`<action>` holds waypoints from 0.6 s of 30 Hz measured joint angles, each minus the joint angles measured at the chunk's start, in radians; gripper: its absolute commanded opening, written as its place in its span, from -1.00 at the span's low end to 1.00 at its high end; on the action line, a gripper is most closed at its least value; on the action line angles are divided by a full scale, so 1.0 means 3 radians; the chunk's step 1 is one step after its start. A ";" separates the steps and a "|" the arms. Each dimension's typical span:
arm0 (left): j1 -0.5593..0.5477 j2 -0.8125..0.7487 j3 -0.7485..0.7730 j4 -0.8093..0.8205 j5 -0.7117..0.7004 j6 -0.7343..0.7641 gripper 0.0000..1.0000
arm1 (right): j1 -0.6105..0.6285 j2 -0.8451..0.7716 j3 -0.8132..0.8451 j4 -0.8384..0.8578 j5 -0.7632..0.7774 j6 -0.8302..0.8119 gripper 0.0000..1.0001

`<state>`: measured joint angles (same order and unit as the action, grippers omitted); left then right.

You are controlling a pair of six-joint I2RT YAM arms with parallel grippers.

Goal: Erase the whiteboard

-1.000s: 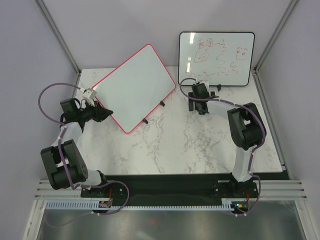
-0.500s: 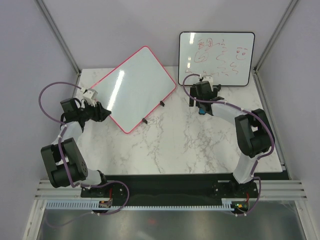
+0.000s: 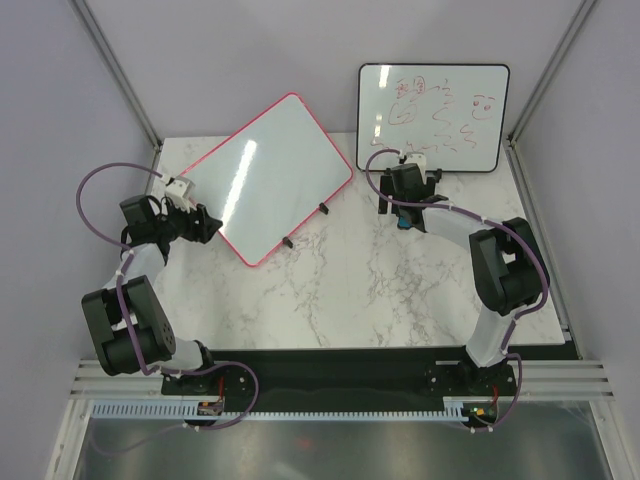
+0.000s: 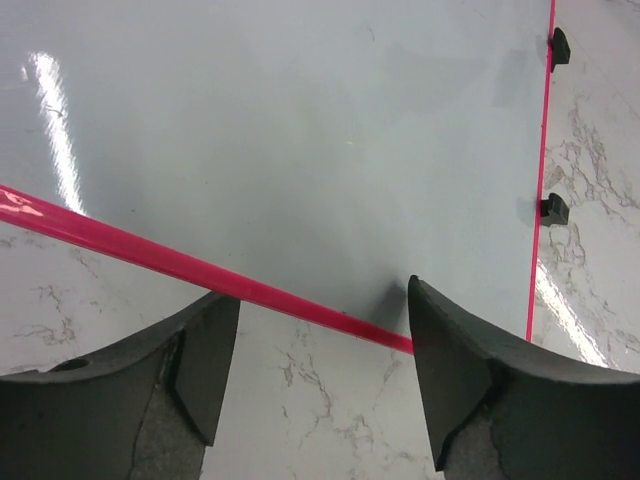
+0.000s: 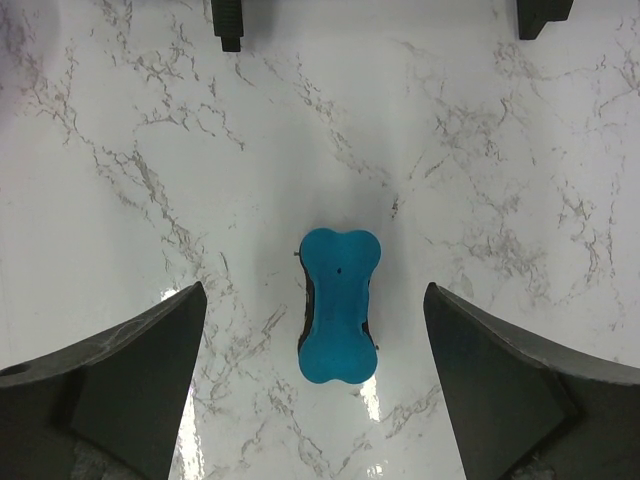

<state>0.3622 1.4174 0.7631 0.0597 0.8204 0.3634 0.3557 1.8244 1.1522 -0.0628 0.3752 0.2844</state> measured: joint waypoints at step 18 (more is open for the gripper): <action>0.0000 -0.0519 -0.0167 -0.0078 -0.0024 0.0052 0.98 | -0.0003 -0.0173 -0.0113 0.0163 -0.0013 -0.0001 0.95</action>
<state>0.3622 1.2617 0.7132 0.0364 0.8131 0.3790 0.3550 1.7725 1.1183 -0.0139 0.3714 0.2840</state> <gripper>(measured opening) 0.991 0.978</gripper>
